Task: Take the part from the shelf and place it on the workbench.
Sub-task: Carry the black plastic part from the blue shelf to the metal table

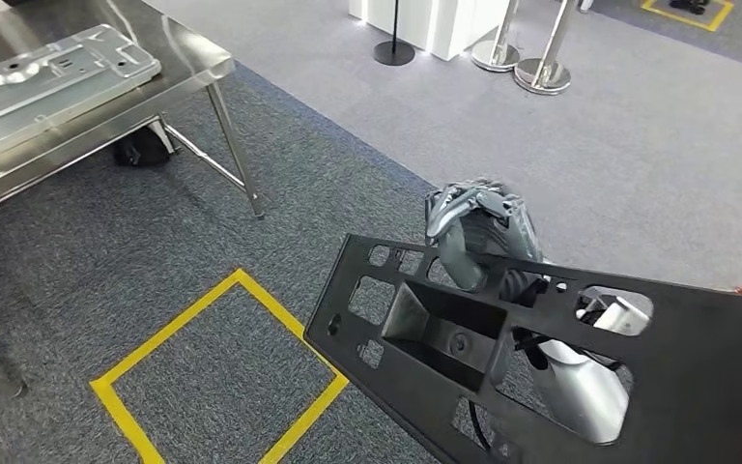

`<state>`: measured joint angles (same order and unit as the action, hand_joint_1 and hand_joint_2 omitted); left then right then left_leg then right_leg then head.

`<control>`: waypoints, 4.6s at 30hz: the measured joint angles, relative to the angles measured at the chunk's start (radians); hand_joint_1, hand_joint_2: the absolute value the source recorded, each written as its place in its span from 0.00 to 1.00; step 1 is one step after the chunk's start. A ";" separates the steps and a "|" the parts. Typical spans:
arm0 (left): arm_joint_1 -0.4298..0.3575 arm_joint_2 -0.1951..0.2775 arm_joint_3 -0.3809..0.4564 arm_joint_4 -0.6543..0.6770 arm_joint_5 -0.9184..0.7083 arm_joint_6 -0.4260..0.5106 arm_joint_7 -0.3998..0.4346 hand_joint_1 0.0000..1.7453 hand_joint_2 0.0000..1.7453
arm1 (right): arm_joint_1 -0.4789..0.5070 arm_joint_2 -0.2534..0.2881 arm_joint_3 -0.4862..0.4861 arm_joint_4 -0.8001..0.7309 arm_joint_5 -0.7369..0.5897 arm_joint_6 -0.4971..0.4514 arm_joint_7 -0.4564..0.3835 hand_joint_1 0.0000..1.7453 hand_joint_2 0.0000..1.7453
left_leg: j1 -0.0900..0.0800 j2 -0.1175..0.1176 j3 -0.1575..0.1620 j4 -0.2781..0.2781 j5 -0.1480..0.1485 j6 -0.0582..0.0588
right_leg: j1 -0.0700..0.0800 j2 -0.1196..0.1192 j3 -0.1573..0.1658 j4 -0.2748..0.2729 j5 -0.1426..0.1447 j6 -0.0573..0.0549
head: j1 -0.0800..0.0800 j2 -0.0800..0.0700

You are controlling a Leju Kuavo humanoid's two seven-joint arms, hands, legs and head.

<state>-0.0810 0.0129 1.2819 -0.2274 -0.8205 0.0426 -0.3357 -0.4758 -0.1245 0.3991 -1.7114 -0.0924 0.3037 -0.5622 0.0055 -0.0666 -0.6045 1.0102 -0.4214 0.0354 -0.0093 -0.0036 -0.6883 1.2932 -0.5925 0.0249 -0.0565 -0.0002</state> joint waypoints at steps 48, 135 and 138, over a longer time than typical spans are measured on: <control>-0.010 -0.008 -0.029 0.003 0.016 -0.094 -0.037 0.00 1.00 | -0.250 0.240 0.380 0.228 0.004 -0.012 0.121 1.00 1.00 | 0.026 0.074 -0.072 0.121 -0.035 -0.079 | 0.000 -0.068 0.127 -0.294 0.122 -0.037 | 0.000 0.000; -0.017 0.000 -0.028 0.005 -0.024 -0.144 -0.071 0.00 1.00 | -0.237 0.284 0.356 0.289 -0.030 -0.062 0.104 1.00 1.00 | 0.010 0.072 -0.055 0.222 -0.161 -0.074 | 0.015 0.010 0.095 -0.305 0.170 -0.057 | 0.002 0.000; -0.015 0.001 -0.028 0.005 -0.024 -0.142 -0.071 0.00 1.00 | -0.234 0.285 0.356 0.289 -0.034 -0.061 0.105 1.00 1.00 | 0.010 0.071 -0.075 0.239 -0.130 -0.078 | 0.015 0.022 0.097 -0.300 0.164 -0.056 | 0.002 0.000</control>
<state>-0.0958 0.0137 1.2535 -0.2220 -0.8442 -0.0995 -0.4067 -0.7095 0.1600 0.7548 -1.4226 -0.1267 0.2428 -0.4574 0.0158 0.0047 -0.6799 1.2488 -0.5516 -0.0422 0.0056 0.0181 -0.5911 0.9935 -0.4284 -0.0308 -0.0544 0.0000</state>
